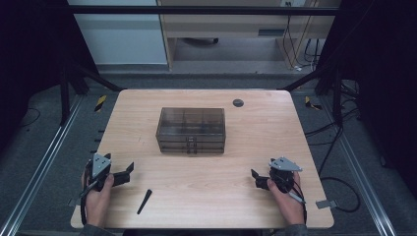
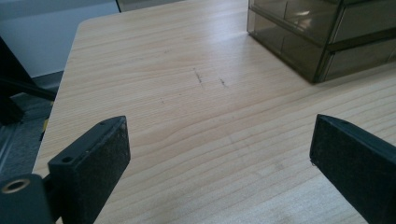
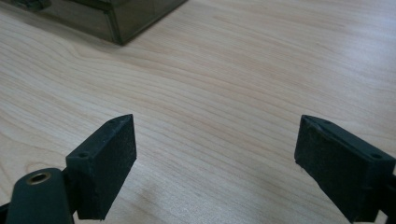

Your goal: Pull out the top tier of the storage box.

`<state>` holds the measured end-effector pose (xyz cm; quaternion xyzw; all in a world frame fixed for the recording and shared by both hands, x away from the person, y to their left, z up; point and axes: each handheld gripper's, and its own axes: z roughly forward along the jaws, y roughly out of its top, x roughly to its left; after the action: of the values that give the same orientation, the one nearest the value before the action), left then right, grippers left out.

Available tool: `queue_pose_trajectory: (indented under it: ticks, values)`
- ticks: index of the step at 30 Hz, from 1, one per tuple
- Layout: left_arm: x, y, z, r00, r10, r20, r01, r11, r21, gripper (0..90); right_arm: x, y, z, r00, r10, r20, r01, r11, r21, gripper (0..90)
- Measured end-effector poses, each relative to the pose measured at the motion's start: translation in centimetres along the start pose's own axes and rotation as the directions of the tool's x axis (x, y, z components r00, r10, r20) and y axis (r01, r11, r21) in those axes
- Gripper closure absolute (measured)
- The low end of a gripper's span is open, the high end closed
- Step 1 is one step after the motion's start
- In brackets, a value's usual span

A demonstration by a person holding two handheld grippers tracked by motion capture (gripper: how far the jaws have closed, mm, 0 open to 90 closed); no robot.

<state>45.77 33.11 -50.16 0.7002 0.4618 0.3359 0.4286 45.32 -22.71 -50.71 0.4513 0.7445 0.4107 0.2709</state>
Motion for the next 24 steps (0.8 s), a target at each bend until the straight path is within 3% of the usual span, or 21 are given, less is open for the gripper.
queue_pose_trajectory:
  ticks: [3,5,6,7,8,9,10,11,13,14,15,16,18,19,21,22,24]
  values:
    - [0.0,0.0,-0.1,0.9999,-0.004,0.012,0.004,0.9997,-0.025,4.9,0.1,0.0,0.0,0.9999,-0.01,-0.008,0.01,1.0,-0.002,13.0]
    - [-0.6,0.5,-0.1,0.9997,0.018,0.015,-0.017,0.9989,-0.044,5.2,0.2,0.0,0.0,0.9999,-0.011,-0.007,0.011,1.0,0.005,13.0]
    - [-1.8,1.8,0.1,0.9923,0.123,0.011,-0.123,0.992,-0.028,5.0,0.3,0.1,0.1,0.9996,-0.029,-0.006,0.03,0.999,0.016,12.9]
    - [-1.8,1.8,0.1,0.9923,0.123,0.011,-0.123,0.992,-0.028,4.9,0.3,0.1,0.1,0.9996,-0.029,-0.006,0.03,0.999,0.016,12.9]
    - [-2.4,2.5,0.1,0.99,0.135,0.04,-0.134,0.9903,-0.037,4.9,0.4,0.1,0.2,0.9991,-0.043,-0.002,0.043,0.999,0.023,12.9]
    - [-3.0,3.0,0.2,0.986,0.154,0.065,-0.151,0.9877,-0.041,4.9,0.5,0.1,0.3,0.9987,-0.051,0.001,0.051,0.998,0.027,12.9]
    - [-4.4,4.1,0.7,0.9752,0.194,0.107,-0.191,0.981,-0.036,4.9,0.6,0.1,0.2,0.9982,-0.06,0.006,0.06,0.998,0.029,12.9]
    - [-4.4,4.1,0.7,0.9752,0.194,0.107,-0.191,0.981,-0.036,6.4,0.6,0.1,0.2,0.9982,-0.06,0.006,0.06,0.998,0.029,12.9]
    - [-5.3,4.7,1.6,0.9601,0.215,0.179,-0.216,0.9764,-0.016,8.0,0.8,0.0,0.2,0.9969,-0.077,0.015,0.077,0.997,0.028,12.9]
    - [-6.4,5.7,2.4,0.9453,0.268,0.186,-0.27,0.9628,-0.014,8.1,0.8,0.0,0.2,0.9967,-0.08,0.011,0.08,0.996,0.033,12.8]
    - [-6.4,5.7,2.4,0.9453,0.268,0.186,-0.27,0.9628,-0.014,8.2,0.8,0.0,0.2,0.9967,-0.08,0.011,0.08,0.996,0.033,12.8]
    - [-6.9,6.2,2.7,0.9369,0.3,0.179,-0.302,0.9531,-0.015,8.2,0.7,0.0,0.2,0.9971,-0.075,0.008,0.075,0.997,0.034,11.8]
    - [-7.8,7.0,3.3,0.9274,0.328,0.181,-0.33,0.9437,-0.016,8.2,0.7,0.0,0.2,0.9978,-0.066,0.008,0.066,0.997,0.032,11.8]
    - [-8.2,7.4,3.5,0.925,0.333,0.183,-0.336,0.9416,-0.015,8.1,0.6,0.0,0.2,0.9982,-0.06,0.002,0.06,0.998,0.031,11.8]
    - [-9.4,8.1,3.7,0.9259,0.324,0.194,-0.328,0.9446,-0.012,7.8,0.6,0.1,0.3,0.9979,-0.065,0.002,0.065,0.997,0.04,12.3]
    - [-10.0,8.5,3.7,0.9224,0.335,0.192,-0.339,0.9408,-0.016,7.6,0.8,0.1,0.4,0.9966,-0.082,0.002,0.082,0.995,0.057,12.4]
    - [-11.3,9.0,3.4,0.907,0.387,0.167,-0.387,0.9215,-0.032,7.4,0.8,0.1,0.5,0.9957,-0.092,0.004,0.092,0.994,0.056,12.4]
